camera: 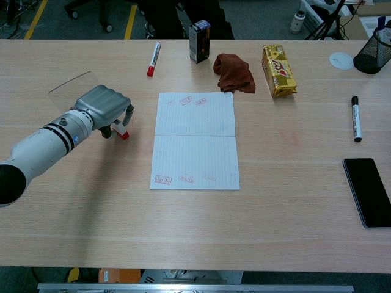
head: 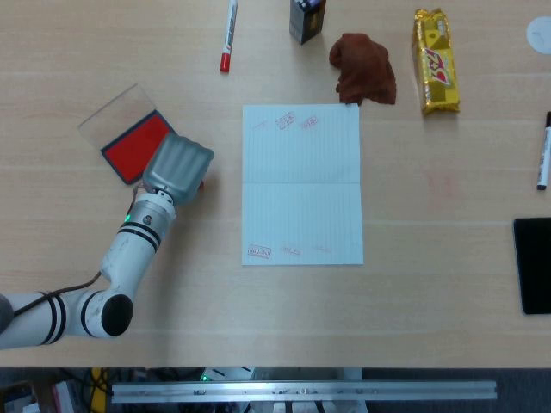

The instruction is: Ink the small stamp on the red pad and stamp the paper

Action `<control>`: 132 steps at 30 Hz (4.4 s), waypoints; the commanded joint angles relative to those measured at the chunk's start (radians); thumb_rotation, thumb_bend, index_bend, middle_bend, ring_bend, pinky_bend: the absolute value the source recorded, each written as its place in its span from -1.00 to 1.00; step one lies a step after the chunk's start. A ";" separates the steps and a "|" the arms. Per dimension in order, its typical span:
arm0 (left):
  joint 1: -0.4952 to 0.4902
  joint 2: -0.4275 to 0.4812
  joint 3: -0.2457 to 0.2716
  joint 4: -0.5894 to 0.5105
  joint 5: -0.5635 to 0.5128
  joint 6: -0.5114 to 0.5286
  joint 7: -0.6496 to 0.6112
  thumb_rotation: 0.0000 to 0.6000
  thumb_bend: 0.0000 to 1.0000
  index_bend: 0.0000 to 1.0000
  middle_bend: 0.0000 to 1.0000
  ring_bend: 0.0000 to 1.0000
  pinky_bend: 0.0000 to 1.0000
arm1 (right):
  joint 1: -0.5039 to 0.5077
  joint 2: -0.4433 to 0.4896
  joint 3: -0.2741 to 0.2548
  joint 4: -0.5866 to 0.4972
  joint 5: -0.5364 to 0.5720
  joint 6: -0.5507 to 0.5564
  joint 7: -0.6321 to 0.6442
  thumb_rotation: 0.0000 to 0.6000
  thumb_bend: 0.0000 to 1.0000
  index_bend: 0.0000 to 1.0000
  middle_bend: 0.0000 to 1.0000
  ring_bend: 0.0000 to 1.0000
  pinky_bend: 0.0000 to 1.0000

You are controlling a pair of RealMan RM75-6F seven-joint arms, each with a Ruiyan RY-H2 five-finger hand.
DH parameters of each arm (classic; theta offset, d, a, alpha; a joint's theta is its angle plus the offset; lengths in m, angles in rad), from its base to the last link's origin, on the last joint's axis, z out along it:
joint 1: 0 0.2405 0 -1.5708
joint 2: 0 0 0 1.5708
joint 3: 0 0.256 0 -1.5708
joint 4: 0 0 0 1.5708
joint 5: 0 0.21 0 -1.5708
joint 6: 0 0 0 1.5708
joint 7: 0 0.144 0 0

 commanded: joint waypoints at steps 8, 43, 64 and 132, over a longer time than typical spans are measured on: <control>0.008 -0.009 -0.005 0.014 0.026 -0.003 -0.009 1.00 -0.51 0.07 1.00 1.00 1.00 | -0.001 0.000 0.001 0.001 0.001 0.000 0.002 1.00 -0.61 -0.86 -0.65 -0.83 -0.69; 0.032 -0.025 -0.026 0.055 0.085 -0.018 -0.036 1.00 -0.45 0.16 1.00 1.00 1.00 | -0.001 0.002 0.000 -0.003 0.001 -0.004 -0.004 1.00 -0.61 -0.86 -0.64 -0.83 -0.69; 0.038 0.079 -0.044 0.031 0.112 -0.007 -0.040 1.00 -0.45 0.18 1.00 1.00 1.00 | -0.001 -0.001 0.000 -0.009 -0.001 -0.003 -0.011 1.00 -0.61 -0.86 -0.64 -0.83 -0.69; 0.015 -0.059 -0.082 0.317 0.085 -0.124 0.042 1.00 -0.44 0.16 1.00 1.00 1.00 | -0.020 0.009 0.002 -0.034 0.027 0.001 -0.049 1.00 -0.61 -0.86 -0.64 -0.83 -0.69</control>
